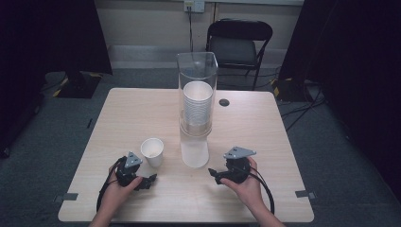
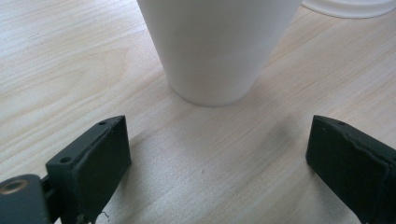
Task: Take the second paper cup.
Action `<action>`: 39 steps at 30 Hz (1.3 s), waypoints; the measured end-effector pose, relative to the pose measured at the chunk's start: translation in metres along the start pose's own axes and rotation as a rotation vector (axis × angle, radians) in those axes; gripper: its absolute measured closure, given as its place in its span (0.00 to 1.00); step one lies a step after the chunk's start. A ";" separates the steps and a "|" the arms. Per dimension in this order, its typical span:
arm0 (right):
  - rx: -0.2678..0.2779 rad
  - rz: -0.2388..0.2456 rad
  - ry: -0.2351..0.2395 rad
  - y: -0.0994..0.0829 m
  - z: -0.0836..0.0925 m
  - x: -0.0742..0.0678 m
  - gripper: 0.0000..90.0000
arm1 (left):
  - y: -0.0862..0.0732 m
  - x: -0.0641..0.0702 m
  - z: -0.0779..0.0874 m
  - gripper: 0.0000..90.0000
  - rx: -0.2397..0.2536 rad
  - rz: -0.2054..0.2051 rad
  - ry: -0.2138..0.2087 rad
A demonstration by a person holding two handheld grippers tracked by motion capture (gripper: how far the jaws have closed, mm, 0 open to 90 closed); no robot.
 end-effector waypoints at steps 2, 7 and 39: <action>0.000 0.003 0.007 0.002 -0.001 -0.001 0.16 | 0.000 0.000 0.000 0.06 0.001 0.005 0.000; 0.011 0.010 0.023 0.013 -0.010 -0.006 0.16 | 0.000 0.000 0.000 0.06 0.000 -0.001 0.001; 0.147 -0.012 0.000 0.079 -0.038 0.002 0.18 | 0.000 0.000 0.000 0.06 -0.001 -0.001 0.001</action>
Point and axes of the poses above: each handheld gripper's, and its own axes: z roughly backward along the jaws, y roughly out of its top, x roughly to its right, the point moved 8 cm from there along -z, roughly forward along the jaws, and after that the axes turned 11 degrees about z, right-handed, at the moved point
